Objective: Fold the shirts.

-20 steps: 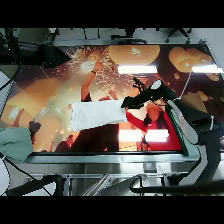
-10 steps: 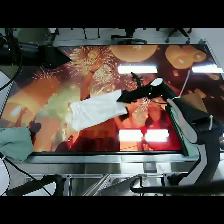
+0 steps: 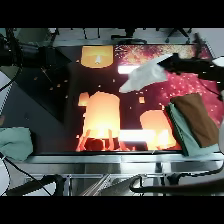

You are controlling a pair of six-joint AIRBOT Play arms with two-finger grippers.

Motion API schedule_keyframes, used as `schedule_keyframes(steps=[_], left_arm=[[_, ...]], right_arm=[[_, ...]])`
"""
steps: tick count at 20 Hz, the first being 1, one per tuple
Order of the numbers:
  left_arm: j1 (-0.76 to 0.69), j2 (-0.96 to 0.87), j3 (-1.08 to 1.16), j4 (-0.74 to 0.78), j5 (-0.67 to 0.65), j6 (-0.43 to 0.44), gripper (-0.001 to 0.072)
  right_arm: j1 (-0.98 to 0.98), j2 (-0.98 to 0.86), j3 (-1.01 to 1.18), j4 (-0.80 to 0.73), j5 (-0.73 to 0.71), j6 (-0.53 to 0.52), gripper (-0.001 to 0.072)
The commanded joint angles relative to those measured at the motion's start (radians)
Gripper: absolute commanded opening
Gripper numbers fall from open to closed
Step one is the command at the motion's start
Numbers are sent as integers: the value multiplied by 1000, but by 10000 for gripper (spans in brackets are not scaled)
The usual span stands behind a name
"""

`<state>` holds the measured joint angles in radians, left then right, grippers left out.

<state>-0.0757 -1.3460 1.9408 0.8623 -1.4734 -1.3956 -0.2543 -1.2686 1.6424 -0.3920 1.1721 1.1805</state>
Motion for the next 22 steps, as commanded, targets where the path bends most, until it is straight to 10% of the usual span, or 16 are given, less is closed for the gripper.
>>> schedule_keyframes(steps=[1, 11, 20, 22], left_arm=[[0, -1, 0, 0, -31, 0, 15], [0, 21, -163, 0, -54, 2, 15], [0, 20, -245, -1, -95, 27, 15], [0, 20, -245, -1, -98, 27, 15]], right_arm=[[-198, 107, 3, -7, 58, 94, 18], [-382, 476, -182, -859, 273, 523, 17], [-382, 574, -398, -1146, 469, 596, 34], [-382, 555, -397, -1164, 478, 596, 426]])
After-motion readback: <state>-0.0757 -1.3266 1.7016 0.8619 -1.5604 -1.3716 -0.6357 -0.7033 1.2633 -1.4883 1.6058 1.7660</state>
